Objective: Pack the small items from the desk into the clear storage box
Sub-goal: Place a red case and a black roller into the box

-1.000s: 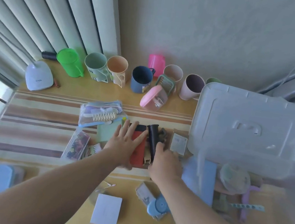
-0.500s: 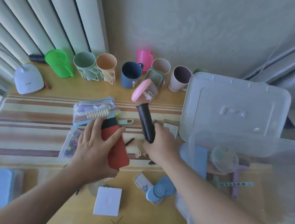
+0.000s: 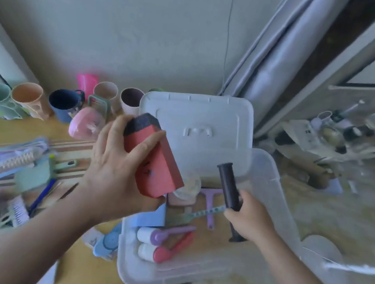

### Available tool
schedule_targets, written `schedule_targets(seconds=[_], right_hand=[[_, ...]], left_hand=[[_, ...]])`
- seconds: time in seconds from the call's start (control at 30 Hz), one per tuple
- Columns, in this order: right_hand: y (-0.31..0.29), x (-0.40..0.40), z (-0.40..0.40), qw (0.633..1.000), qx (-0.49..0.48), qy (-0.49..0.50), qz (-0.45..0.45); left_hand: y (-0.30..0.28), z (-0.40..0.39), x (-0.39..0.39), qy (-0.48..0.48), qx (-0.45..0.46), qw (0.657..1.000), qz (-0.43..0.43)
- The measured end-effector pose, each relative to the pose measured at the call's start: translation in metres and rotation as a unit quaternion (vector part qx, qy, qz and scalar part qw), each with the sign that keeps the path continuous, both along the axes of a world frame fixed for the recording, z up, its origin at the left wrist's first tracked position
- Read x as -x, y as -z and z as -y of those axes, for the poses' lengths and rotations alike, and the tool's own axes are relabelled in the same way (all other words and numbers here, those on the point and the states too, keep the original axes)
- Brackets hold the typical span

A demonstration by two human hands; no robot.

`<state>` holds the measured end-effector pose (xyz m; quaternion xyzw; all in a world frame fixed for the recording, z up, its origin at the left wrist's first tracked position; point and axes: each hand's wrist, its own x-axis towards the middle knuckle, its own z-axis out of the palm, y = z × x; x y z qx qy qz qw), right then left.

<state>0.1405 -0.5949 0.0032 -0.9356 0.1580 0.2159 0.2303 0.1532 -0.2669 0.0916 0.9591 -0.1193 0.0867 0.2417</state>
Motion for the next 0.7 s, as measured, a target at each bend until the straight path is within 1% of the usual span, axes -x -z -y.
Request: schedule_targets(seconds=[0.07, 0.13, 0.2, 0.3, 0.43, 0.6, 0.67, 0.7], right_hand=[[0.041, 0.002, 0.031, 0.996, 0.048, -0.005, -0.071], [0.070, -0.008, 0.045, 0.991, 0.082, -0.005, -0.103], [0.086, -0.023, 0.054, 0.988, 0.119, -0.011, -0.098], [0.104, -0.042, 0.063, 0.987, 0.144, -0.024, -0.068], [0.125, -0.052, 0.069, 0.981, 0.160, -0.085, -0.067], [0.121, -0.052, 0.068, 0.976, 0.153, -0.133, -0.075], [0.113, -0.052, 0.066, 0.980, 0.144, -0.129, -0.053], [0.106, -0.052, 0.063, 0.986, 0.114, -0.113, -0.039]], left_hand=[[0.011, 0.041, 0.006, 0.035, -0.009, 0.999, -0.023], [0.025, 0.072, 0.013, 0.062, -0.033, 0.996, -0.056], [0.039, 0.097, 0.019, 0.075, -0.047, 0.993, -0.082], [0.055, 0.123, 0.028, 0.085, -0.071, 0.987, -0.113], [0.076, 0.141, 0.035, 0.088, -0.100, 0.980, -0.148], [0.095, 0.153, 0.035, 0.097, -0.118, 0.973, -0.170], [0.100, 0.156, 0.032, 0.101, -0.125, 0.972, -0.173], [0.102, 0.158, 0.030, 0.102, -0.131, 0.970, -0.175]])
